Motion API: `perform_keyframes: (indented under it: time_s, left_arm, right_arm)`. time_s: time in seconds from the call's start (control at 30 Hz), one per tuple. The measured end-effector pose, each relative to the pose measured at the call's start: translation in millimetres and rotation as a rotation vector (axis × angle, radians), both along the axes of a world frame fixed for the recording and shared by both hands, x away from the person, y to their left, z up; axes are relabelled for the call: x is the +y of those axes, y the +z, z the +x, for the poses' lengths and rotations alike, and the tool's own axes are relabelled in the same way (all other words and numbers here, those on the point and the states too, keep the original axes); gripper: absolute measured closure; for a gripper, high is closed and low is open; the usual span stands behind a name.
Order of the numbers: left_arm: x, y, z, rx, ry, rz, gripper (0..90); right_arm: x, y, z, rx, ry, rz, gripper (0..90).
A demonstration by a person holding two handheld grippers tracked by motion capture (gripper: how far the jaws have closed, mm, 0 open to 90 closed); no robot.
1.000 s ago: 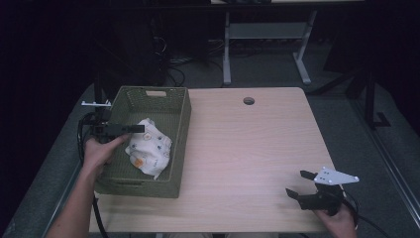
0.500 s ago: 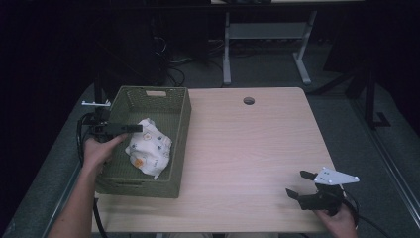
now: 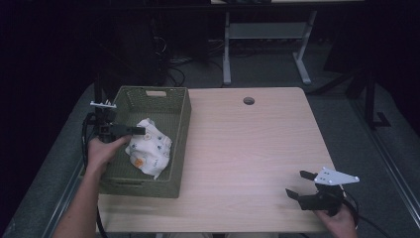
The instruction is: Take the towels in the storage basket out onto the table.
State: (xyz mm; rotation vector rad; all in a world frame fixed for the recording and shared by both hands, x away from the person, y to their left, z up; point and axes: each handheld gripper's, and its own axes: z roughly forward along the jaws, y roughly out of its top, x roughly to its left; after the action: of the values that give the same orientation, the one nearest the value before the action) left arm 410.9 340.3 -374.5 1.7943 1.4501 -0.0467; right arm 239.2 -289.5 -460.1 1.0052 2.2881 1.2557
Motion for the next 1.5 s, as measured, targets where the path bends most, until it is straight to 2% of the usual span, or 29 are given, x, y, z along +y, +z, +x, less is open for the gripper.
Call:
perform_keyframes:
  time_s: [0.33,0.47,0.5,0.57,0.6,0.77,0.9,1.0,1.17,1.3,1.4,1.5]
  left_arm:
    - [-3.0,-4.3,2.3,0.045,-0.009,0.032,40.9]
    - [-5.1,-8.6,4.8,0.073,-0.025,0.063,44.0]
    - [-7.0,-10.1,5.4,0.084,-0.025,0.07,48.0]
    - [-7.2,-10.6,5.9,0.084,-0.03,0.076,48.3]
    - [-8.4,-12.0,6.6,0.095,-0.03,0.092,51.6]
    - [-8.8,-15.3,7.9,0.108,-0.027,0.11,58.6]
    - [-12.0,-19.4,10.8,0.124,-0.025,0.143,62.9]
    - [-13.1,-20.9,12.2,0.134,-0.018,0.147,57.7]
    - [-24.4,-26.3,16.4,0.166,-0.05,0.253,55.6]
    - [-32.1,-28.1,17.3,0.179,-0.075,0.311,58.5]
    - [-34.8,-29.2,17.8,0.185,-0.088,0.332,61.9]
    - [-36.0,-29.1,17.5,0.19,-0.081,0.338,63.8]
  right_arm:
    - [0.1,0.2,-0.1,0.0,0.0,0.0,15.0]
    - [0.2,0.4,-0.3,0.0,0.0,0.001,15.1]
    - [0.0,0.5,-0.4,-0.002,0.0,0.001,15.0]
    - [-0.1,0.6,-0.3,-0.002,0.001,0.001,15.0]
    - [0.0,0.5,-0.3,-0.001,0.001,0.001,15.1]
    - [0.3,0.7,-0.5,-0.001,0.002,0.0,15.1]
    - [-0.1,1.1,-0.6,-0.004,0.003,0.0,15.1]
    - [-0.1,1.3,-0.8,-0.003,0.003,0.001,15.3]
    - [-0.5,1.5,-0.8,-0.003,0.003,0.002,15.3]
    - [-0.6,1.5,-1.0,-0.003,0.002,0.002,15.2]
    - [-0.4,1.5,-0.9,-0.003,0.003,0.001,15.3]
    - [-0.3,1.5,-1.0,-0.003,0.003,0.001,15.3]
